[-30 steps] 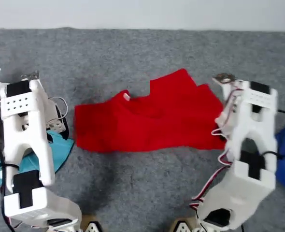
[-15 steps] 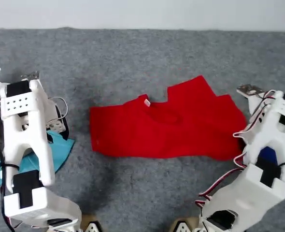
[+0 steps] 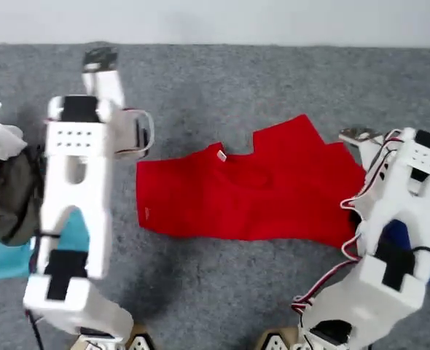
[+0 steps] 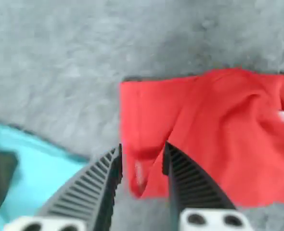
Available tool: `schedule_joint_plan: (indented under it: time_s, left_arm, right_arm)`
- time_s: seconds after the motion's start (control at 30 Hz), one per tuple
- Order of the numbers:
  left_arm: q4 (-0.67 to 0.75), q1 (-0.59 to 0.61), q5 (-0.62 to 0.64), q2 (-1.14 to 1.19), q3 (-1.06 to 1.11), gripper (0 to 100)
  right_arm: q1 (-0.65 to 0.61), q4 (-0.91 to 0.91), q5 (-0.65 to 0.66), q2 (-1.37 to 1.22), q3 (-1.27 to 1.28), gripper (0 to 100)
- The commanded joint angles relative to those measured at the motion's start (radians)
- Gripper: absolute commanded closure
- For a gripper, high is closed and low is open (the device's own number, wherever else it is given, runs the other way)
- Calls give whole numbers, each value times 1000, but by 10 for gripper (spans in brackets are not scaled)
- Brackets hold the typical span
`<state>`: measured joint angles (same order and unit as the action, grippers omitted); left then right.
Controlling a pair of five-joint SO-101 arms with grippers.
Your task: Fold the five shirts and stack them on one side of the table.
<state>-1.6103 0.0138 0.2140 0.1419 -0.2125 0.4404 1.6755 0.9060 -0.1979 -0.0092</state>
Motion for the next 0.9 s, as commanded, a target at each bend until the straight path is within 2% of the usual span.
schedule_joint_plan:
  time_s: [0.0,0.4,0.63,0.87]
  left_arm:
    - [58,-81,-3,160,-110,862]
    - [29,-190,-5,700,-636,862]
    - [-153,-293,-5,959,-983,847]
    - [-147,-318,-9,970,-984,774]
  right_arm:
    - [-12,-39,-68,101,-25,444]
    - [-12,-41,-92,122,-20,444]
    - [-12,-44,-92,120,-18,444]
    - [-45,-35,-98,120,-17,444]
